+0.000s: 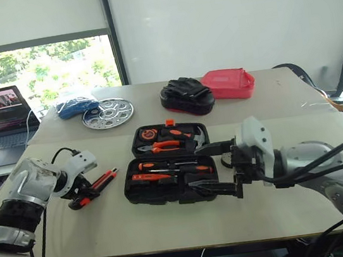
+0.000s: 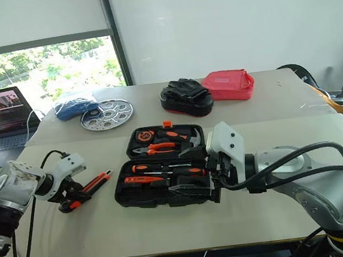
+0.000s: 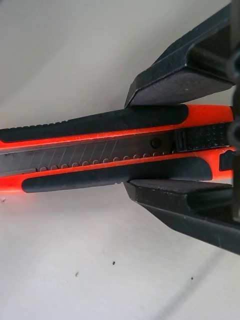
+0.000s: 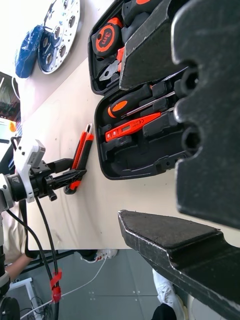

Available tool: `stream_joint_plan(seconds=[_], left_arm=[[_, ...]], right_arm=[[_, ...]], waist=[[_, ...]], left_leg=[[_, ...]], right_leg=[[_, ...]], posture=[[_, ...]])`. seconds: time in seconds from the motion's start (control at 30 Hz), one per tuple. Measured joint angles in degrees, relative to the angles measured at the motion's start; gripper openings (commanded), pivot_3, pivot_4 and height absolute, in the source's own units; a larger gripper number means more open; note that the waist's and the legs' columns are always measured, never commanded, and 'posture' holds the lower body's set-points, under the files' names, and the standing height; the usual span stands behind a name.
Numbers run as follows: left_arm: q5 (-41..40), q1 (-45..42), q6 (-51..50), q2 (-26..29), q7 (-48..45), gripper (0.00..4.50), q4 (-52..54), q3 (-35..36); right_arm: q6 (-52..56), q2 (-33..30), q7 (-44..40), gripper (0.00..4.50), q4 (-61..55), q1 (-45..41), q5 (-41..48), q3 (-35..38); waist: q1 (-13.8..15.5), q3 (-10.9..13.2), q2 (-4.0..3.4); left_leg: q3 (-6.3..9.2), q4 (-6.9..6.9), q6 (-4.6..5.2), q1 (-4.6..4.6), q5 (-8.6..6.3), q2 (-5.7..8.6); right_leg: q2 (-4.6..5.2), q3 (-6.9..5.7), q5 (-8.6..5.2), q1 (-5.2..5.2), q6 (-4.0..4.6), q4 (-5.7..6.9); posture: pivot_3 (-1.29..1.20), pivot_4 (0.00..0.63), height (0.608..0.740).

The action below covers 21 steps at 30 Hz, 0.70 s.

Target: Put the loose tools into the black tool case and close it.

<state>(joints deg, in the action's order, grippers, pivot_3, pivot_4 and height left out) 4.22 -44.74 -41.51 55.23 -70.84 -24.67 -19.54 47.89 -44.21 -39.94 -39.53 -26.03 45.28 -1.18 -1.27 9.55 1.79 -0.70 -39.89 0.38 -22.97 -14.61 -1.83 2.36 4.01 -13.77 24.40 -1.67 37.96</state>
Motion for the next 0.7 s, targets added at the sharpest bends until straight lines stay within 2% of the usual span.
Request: stream_joint_plan(seconds=[0.17, 0.3, 0.37, 0.53, 0.7], left_arm=[[-0.8, -4.63, 8.09, 0.72, -2.22, 1.65, -0.71, 1.71], [-4.25, -8.84, 14.06, 1.93, -8.15, 1.65, 5.67, 5.18], [-6.71, -8.56, 13.63, 1.41, -11.64, 1.65, 10.77, 5.23], [-9.47, -4.73, 11.05, -3.4, -15.37, 1.65, 24.09, 0.48], [-7.01, -3.45, 10.7, -7.67, -12.76, 1.65, 25.71, -4.25]], right_arm=[[-0.02, -1.48, -1.45, 4.5, -0.44, 1.69, -0.06, 0.13], [-0.01, -1.81, -2.05, 4.5, -0.44, 2.25, 0.34, 0.22], [0.0, -1.82, -2.2, 4.5, -0.43, 2.29, 0.71, 0.37], [-0.01, -2.08, -1.48, 4.5, -0.48, 2.5, -0.25, 0.4], [0.0, -2.24, -0.64, 4.5, -1.12, 3.43, -0.77, 0.5]], waist=[[0.62, 0.13, 0.23], [0.75, 0.14, 0.25], [0.56, 0.14, 0.24], [0.53, 0.14, 0.24], [0.23, 0.14, 0.24]], left_leg=[[0.1, -0.04, 0.0, -0.42, 0.0, 0.01], [0.08, -0.03, 0.02, -0.59, -0.03, 0.09], [0.06, -0.02, 0.05, -0.61, -0.04, 0.08], [0.07, -0.03, 0.05, -0.56, -0.04, 0.06], [0.09, -0.04, 0.04, -0.47, -0.03, 0.04]], right_leg=[[0.01, -0.11, 0.01, 0.22, 0.0, -0.13], [0.17, -0.12, 0.02, 0.26, -0.11, -0.37], [0.16, -0.11, 0.02, 0.26, -0.12, -0.4], [0.11, -0.09, 0.02, 0.25, -0.12, -0.36], [0.03, -0.06, 0.04, 0.22, -0.09, -0.29]], posture=[[0.0, 0.15, 0.74], [0.0, 0.15, 0.74], [0.0, 0.15, 0.74], [0.0, 0.15, 0.74], [0.0, 0.15, 0.74]])
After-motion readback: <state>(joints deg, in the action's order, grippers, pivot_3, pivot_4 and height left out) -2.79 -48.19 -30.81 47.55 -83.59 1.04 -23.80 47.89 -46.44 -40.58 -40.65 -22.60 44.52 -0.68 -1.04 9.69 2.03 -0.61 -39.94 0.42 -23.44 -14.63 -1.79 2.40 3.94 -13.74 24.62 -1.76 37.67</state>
